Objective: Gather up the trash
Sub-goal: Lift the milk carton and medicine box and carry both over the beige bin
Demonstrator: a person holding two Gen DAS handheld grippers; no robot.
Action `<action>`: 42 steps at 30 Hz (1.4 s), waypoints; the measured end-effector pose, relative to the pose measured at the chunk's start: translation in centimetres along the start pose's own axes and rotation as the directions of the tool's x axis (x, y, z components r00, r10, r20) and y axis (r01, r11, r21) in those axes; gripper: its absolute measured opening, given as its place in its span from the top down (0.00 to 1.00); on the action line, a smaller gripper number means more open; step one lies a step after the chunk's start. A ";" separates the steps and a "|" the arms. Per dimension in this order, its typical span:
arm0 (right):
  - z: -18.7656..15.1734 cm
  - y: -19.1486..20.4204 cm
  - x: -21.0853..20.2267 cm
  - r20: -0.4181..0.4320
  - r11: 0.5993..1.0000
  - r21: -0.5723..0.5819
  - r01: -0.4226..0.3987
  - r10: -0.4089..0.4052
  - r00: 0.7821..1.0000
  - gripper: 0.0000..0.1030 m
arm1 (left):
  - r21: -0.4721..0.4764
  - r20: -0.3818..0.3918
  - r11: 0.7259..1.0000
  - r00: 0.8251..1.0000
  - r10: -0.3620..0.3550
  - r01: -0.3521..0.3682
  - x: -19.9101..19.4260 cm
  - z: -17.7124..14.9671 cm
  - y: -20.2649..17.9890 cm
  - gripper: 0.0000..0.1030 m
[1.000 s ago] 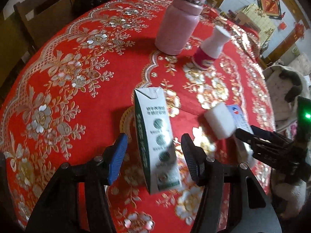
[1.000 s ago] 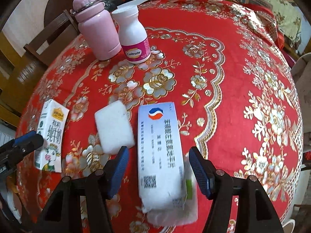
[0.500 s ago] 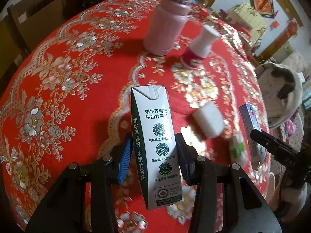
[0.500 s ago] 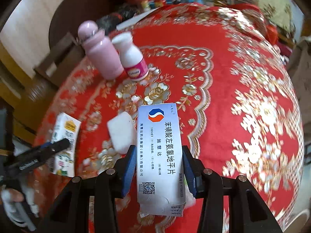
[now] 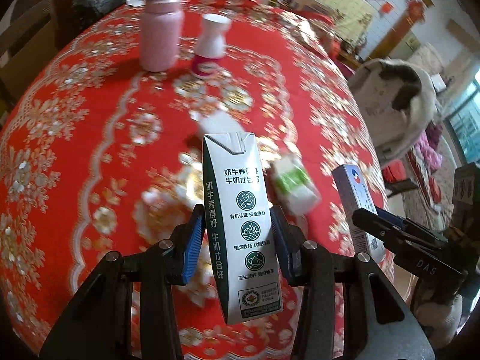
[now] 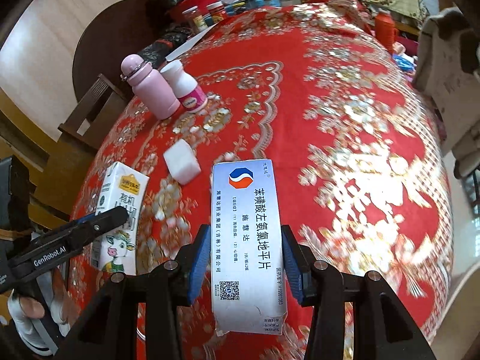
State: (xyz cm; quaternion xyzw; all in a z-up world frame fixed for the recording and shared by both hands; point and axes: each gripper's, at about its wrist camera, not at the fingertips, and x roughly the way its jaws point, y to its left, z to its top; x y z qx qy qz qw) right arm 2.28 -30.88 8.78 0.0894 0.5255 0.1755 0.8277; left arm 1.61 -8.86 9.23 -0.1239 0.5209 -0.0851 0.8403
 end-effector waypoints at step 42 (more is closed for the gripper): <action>-14.6 -18.8 -17.2 0.107 0.897 0.399 0.189 -0.250 0.962 0.57 | 0.482 -0.120 0.857 0.983 -0.142 0.182 3.1 -9.9 -28.1 0.60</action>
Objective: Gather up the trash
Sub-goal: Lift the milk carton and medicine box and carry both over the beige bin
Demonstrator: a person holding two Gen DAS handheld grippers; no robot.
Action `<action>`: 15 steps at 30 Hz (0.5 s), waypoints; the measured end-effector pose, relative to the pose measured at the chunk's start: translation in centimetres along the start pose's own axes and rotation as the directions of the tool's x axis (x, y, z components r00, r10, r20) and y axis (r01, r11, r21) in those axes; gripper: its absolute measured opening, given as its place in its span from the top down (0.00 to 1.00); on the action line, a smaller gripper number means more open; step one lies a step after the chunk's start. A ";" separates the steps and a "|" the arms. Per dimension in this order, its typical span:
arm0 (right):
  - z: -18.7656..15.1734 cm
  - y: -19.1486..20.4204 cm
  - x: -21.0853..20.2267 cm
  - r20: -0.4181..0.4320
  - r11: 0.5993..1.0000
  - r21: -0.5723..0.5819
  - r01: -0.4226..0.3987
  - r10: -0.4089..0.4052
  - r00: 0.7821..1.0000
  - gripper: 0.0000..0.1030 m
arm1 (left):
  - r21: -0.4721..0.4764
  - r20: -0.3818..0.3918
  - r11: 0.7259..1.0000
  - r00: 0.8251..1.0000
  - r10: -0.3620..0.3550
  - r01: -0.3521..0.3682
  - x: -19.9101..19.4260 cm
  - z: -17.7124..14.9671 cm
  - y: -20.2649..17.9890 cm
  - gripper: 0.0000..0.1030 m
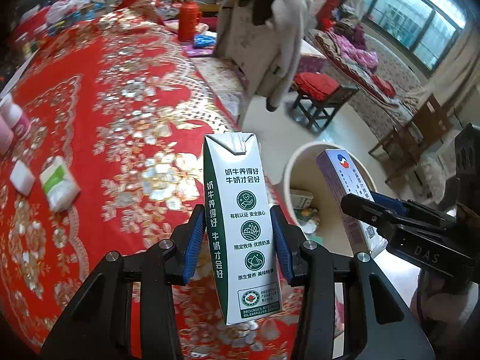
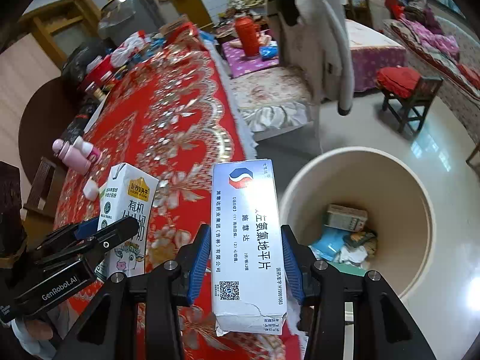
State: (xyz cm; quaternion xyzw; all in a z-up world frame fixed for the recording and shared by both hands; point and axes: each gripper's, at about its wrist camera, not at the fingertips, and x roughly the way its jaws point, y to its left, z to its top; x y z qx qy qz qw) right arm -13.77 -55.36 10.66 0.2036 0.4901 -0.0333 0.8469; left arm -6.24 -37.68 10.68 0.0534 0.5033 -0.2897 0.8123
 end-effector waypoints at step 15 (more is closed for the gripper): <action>-1.3 -6.9 -1.6 -0.003 0.991 0.114 0.067 -0.067 0.998 0.57 | 0.076 -0.062 0.993 0.995 -0.084 0.089 3.8 0.9 -6.4 0.60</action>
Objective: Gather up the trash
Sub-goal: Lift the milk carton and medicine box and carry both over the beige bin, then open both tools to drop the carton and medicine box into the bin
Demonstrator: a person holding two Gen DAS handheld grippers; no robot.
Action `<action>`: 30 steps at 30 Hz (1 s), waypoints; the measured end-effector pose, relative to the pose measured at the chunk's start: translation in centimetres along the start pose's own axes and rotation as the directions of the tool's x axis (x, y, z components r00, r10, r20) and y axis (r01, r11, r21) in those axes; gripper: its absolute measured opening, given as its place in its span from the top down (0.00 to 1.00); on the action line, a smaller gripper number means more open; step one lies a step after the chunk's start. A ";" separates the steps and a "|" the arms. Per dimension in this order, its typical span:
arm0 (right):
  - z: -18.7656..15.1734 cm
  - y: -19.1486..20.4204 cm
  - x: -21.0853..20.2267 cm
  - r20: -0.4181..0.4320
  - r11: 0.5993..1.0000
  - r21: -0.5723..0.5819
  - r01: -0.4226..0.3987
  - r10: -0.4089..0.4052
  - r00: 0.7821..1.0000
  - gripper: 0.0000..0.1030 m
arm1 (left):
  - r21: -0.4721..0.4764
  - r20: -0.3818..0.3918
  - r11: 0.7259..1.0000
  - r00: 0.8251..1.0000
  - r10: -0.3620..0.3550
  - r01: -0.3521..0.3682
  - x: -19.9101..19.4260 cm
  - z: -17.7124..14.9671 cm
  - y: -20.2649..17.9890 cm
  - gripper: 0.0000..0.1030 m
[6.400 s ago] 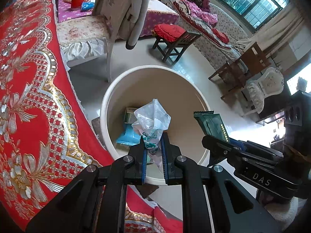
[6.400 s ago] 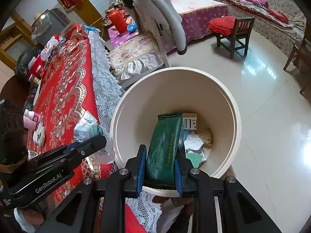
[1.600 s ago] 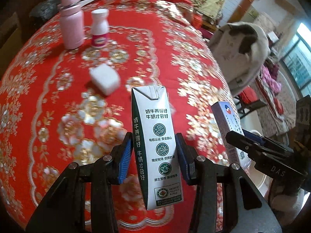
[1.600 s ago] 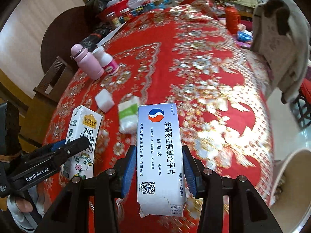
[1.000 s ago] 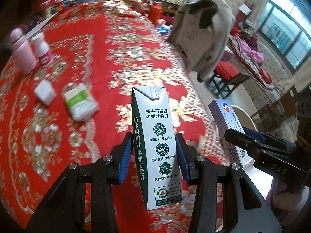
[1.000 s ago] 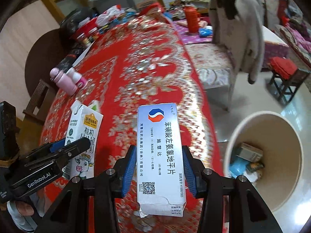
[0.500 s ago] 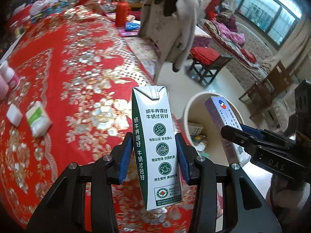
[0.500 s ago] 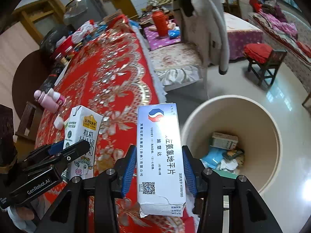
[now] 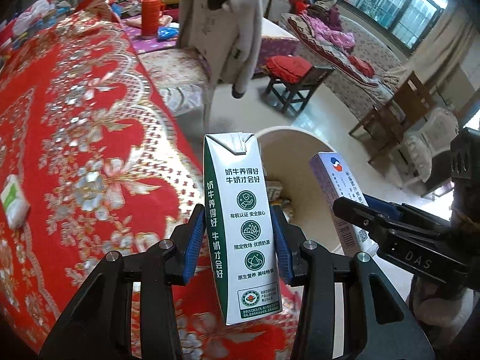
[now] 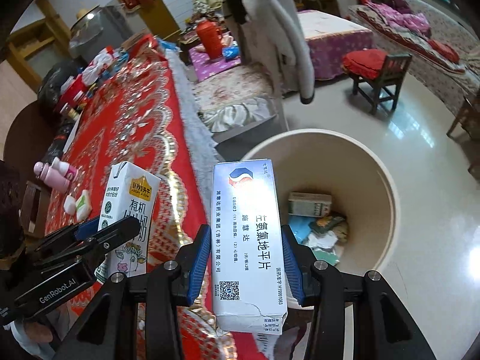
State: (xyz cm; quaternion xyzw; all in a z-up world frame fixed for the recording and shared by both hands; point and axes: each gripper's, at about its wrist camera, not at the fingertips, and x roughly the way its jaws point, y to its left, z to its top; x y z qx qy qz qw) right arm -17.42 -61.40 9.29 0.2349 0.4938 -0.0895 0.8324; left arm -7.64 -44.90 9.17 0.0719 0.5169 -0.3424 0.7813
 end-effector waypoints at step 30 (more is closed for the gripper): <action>0.2 -6.4 1.4 -0.047 0.997 0.074 0.039 -0.036 0.998 0.57 | -0.024 -0.105 0.998 0.993 -0.060 0.057 6.4 1.3 -4.0 0.60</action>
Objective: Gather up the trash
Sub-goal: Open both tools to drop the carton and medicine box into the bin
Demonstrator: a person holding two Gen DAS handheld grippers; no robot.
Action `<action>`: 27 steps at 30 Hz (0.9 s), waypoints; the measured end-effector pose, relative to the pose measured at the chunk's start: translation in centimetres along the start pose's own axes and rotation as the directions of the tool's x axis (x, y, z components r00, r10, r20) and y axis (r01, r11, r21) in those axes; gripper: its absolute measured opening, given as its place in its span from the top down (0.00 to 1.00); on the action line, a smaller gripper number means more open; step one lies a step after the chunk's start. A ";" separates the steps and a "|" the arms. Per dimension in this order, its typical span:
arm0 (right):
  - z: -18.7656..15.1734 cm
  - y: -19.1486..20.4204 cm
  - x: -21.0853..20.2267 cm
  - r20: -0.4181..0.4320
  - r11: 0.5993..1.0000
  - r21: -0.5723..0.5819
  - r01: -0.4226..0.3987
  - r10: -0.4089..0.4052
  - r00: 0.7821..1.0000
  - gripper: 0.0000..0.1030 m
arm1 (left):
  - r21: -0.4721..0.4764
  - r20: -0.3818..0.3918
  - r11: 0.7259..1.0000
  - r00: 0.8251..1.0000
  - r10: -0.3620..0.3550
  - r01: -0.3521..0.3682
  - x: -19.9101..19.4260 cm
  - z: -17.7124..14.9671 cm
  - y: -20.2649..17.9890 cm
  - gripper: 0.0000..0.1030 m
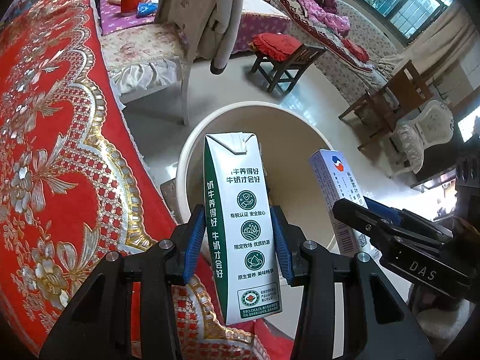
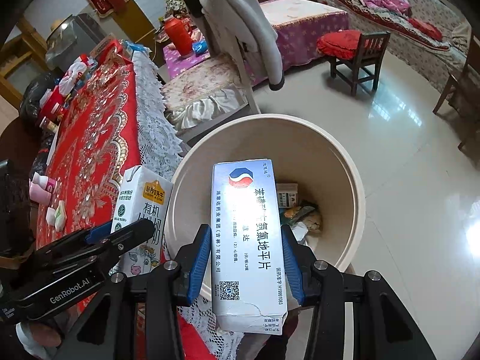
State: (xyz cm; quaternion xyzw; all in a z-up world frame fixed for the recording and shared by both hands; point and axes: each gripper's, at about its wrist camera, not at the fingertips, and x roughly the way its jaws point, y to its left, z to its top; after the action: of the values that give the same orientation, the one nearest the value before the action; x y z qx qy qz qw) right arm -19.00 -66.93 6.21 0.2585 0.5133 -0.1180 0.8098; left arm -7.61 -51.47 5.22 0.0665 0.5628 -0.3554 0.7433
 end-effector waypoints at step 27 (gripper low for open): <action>0.2 -1.6 1.5 -0.037 0.998 0.040 0.040 -0.039 0.999 0.53 | -0.057 0.001 0.996 0.998 -0.069 0.069 0.4 0.7 0.0 0.48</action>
State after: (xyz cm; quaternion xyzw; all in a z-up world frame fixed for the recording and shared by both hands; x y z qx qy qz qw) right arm -18.85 -68.25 4.44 0.2667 0.5303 -0.1396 0.7926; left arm -6.99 -51.99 5.07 0.0260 0.5752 -0.3649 0.7317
